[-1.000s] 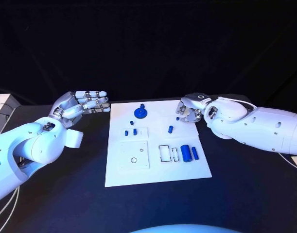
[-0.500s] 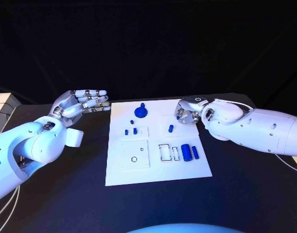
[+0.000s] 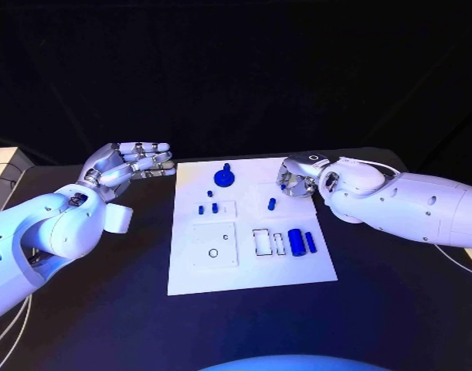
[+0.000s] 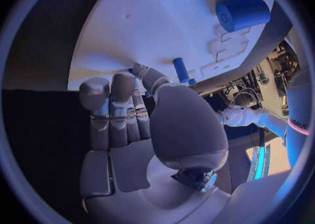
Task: Assemble the parts on the task board
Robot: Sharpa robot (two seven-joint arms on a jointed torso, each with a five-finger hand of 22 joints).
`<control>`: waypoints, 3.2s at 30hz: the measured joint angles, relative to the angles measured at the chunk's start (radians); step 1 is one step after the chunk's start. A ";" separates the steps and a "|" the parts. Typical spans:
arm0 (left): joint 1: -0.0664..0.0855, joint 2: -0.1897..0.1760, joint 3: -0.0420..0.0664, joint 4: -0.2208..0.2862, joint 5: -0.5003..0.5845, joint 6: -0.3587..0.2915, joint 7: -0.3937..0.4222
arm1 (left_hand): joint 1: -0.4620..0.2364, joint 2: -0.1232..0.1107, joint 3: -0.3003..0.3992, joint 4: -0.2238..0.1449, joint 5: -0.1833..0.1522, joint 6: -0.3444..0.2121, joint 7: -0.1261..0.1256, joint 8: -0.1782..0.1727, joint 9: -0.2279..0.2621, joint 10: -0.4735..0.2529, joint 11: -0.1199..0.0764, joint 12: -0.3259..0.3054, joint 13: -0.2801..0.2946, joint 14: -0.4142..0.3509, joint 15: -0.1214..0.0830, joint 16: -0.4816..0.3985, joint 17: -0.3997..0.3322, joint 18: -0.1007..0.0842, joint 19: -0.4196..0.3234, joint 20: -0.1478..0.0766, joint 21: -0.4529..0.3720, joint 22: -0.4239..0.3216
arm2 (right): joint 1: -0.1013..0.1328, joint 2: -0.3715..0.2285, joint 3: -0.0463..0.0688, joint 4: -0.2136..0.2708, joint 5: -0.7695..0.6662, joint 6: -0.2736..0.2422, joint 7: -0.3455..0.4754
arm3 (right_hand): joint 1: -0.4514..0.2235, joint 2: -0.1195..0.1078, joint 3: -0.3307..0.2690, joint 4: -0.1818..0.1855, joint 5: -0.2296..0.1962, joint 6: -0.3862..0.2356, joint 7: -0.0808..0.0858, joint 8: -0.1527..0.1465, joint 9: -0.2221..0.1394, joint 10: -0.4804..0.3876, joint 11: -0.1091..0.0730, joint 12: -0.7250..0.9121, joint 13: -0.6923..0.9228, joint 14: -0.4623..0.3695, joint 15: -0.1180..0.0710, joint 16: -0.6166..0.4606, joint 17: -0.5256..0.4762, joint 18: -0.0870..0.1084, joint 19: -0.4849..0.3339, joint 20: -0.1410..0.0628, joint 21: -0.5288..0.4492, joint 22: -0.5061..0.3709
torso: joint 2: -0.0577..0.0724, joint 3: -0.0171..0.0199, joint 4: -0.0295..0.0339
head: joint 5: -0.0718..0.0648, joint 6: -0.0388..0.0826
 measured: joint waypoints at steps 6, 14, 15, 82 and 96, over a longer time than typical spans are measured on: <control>0.000 0.000 0.000 0.000 0.000 -0.002 0.000 | 0.000 0.000 0.003 -0.003 0.000 0.000 0.000 0.000 0.000 0.000 0.000 0.000 0.000 0.000 0.000 0.000 0.000 0.000 0.000 0.000 0.000 -0.003 | -0.001 0.009 0.000 -0.009 0.001 0.002 -0.011 | -0.010 0.011 0.015 0.004 0.000 0.012 -0.001 0.000 0.003 0.005 -0.005 0.000 -0.001 -0.004 -0.004 0.004 -0.001 0.000 0.006 -0.004 -0.019 0.024 | 0.000 -0.0006 0.0006 | -0.001 -0.002; 0.000 -0.001 0.000 0.000 0.000 -0.004 -0.001 | 0.000 0.000 0.005 -0.005 0.000 0.000 0.000 0.000 0.000 0.000 0.000 0.000 0.000 0.000 0.000 0.000 0.000 0.000 0.002 -0.002 0.000 -0.005 | 0.000 0.016 0.001 -0.013 -0.001 0.014 -0.021 | -0.006 0.025 0.024 -0.006 0.000 0.033 -0.008 0.000 0.007 0.013 -0.009 0.000 -0.001 -0.004 -0.004 0.004 -0.003 -0.001 0.011 -0.001 -0.031 0.051 | -0.001 -0.0006 0.0006 | 0.000 -0.006; 0.000 -0.001 0.000 0.000 0.000 -0.005 -0.001 | 0.000 0.000 0.005 -0.005 0.000 0.000 0.000 0.000 0.000 0.000 0.000 0.000 0.000 0.000 0.000 0.000 0.000 0.000 0.003 -0.003 0.000 -0.006 | 0.000 0.017 0.001 -0.013 -0.001 0.016 -0.022 | -0.003 0.028 0.024 -0.006 0.002 0.037 -0.008 -0.001 0.007 0.015 -0.008 0.000 -0.001 -0.004 -0.004 0.004 -0.003 -0.001 0.013 -0.003 -0.035 0.054 | -0.001 -0.0007 0.0003 | 0.001 -0.007; -0.005 0.013 0.000 -0.028 -0.001 -0.033 0.000 | 0.000 0.000 0.015 -0.009 0.000 0.000 0.000 0.000 0.000 -0.011 0.004 0.000 0.000 0.000 0.000 0.000 0.000 0.000 0.003 -0.004 0.004 -0.030 | -0.039 -0.010 -0.007 0.351 0.022 -0.169 -0.010 | -0.001 0.056 0.101 -0.047 -0.038 0.065 -0.012 -0.004 0.035 0.046 -0.014 -0.005 -0.003 -0.007 -0.007 0.019 -0.002 -0.012 0.063 -0.011 -0.205 0.215 | -0.002 -0.0018 0.0004 | 0.041 -0.005; -0.005 0.015 0.000 -0.026 -0.001 -0.038 0.001 | 0.000 0.000 0.015 -0.009 0.000 0.000 0.000 0.000 0.000 -0.011 0.003 0.000 0.000 0.000 0.000 0.000 0.000 0.000 0.003 -0.004 0.004 -0.034 | -0.092 0.061 -0.015 0.339 -0.062 -0.123 -0.042 | 0.000 0.056 0.100 -0.047 -0.038 0.063 -0.013 -0.006 0.034 0.046 -0.014 -0.006 -0.003 -0.007 -0.007 0.019 -0.003 -0.012 0.063 -0.010 -0.213 0.214 | -0.001 -0.0013 0.0007 | 0.056 -0.013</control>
